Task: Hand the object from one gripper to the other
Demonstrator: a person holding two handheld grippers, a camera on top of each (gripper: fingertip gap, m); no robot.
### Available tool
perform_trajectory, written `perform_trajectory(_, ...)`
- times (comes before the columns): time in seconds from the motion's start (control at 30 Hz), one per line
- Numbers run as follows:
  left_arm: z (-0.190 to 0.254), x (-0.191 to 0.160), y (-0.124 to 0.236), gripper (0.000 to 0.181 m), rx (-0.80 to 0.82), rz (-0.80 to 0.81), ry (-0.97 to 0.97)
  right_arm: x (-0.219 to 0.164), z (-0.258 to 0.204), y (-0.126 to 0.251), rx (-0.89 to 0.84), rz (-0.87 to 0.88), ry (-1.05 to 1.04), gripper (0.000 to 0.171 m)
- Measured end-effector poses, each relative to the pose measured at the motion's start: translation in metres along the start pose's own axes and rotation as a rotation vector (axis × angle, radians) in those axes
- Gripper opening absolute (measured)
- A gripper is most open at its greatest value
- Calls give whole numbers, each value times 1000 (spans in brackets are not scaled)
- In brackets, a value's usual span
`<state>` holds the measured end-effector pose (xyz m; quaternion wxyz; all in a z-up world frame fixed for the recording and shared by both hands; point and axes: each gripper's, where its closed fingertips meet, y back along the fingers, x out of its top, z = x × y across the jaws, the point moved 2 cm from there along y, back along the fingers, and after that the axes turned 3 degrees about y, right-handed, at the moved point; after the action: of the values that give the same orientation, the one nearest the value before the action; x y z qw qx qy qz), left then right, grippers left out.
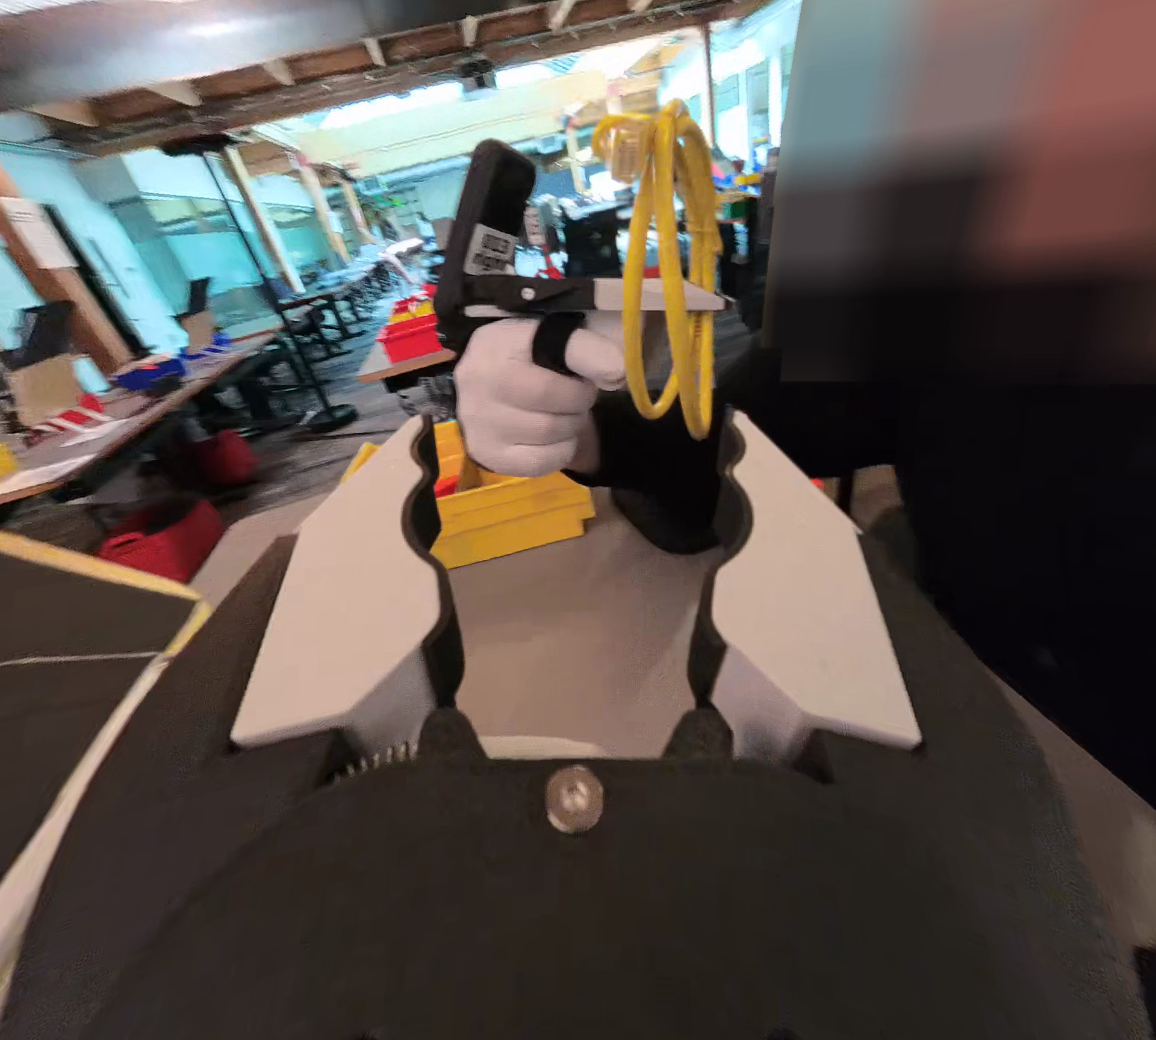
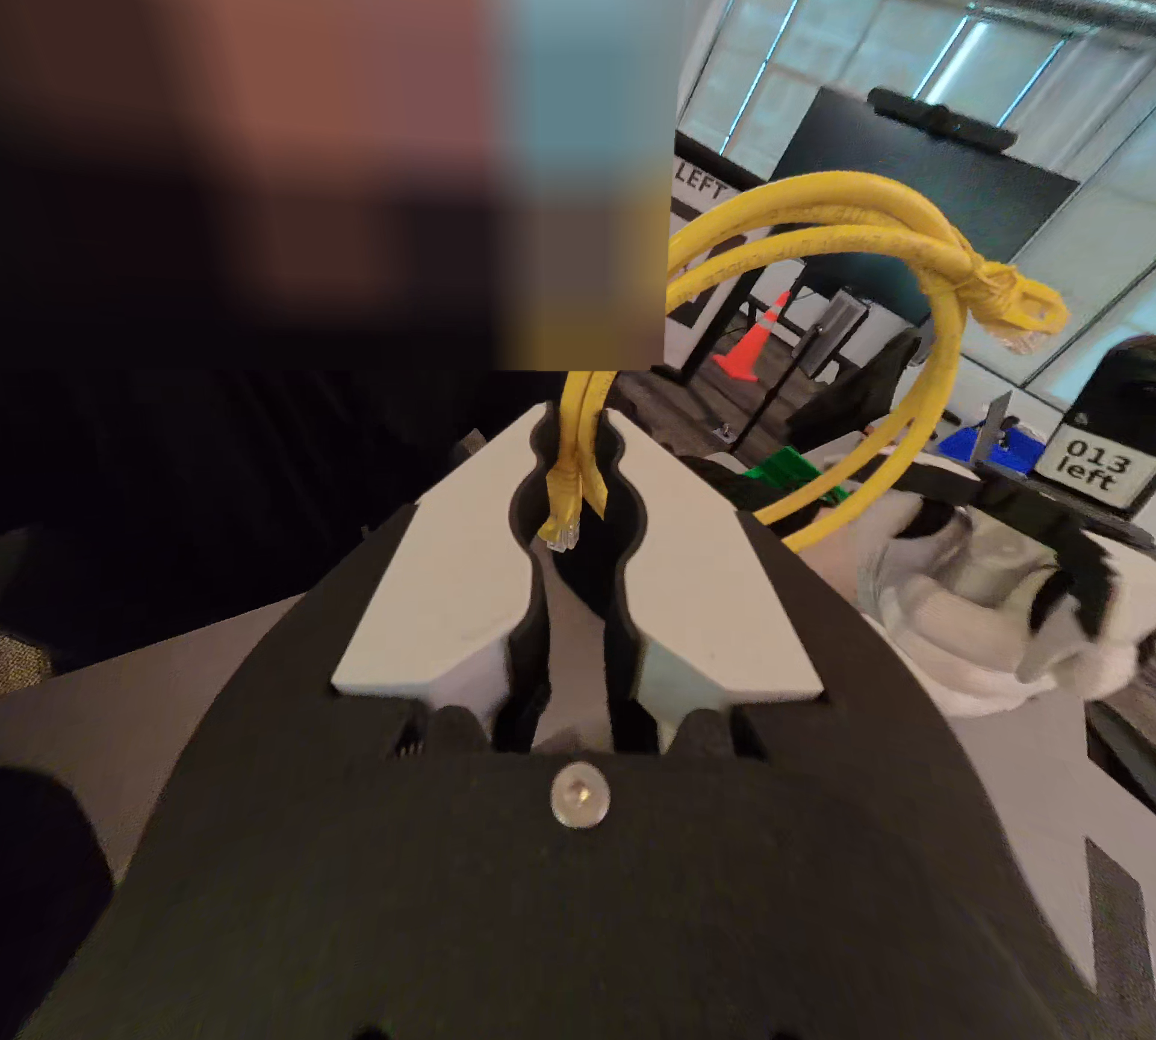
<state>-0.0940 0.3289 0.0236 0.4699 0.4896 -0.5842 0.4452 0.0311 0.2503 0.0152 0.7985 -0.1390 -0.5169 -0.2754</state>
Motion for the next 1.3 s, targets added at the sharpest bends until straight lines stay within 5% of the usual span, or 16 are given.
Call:
perform_trajectory(0.13, 27, -8, -22, 92, -153, -51, 0, -10, 6, 6, -19, -4, -30, 9)
perform_trajectory(0.47, 26, -2, -35, 5, -147, -6, -51, -17, 12, 16, -37, 12, -79, 10)
perform_trajectory(0.63, 25, 16, -31, 3, -92, 41, -129, -2, 34, 25, -199, 84, -46, 16)
perform_trajectory(0.77, -1, 35, -9, 4, 211, -13, -287, -2, 86, 59, -632, -14, -55, 64)
perform_trajectory(0.93, -50, 44, 15, 4, 847, -392, -743, -10, 117, 90, -975, -219, -136, 61)
perform_trajectory(1.03, -60, 55, 15, 4, 1067, -437, -903, 5, 123, 106, -1155, -218, -92, 51)
perform_trajectory(1.13, -67, 60, 16, 4, 1232, -435, -1036, 17, 115, 86, -1026, -114, -143, 30)
perform_trajectory(1.3, -63, 55, 4, 4, 1341, -434, -1316, 18, 114, 61, -791, 157, -364, 64)
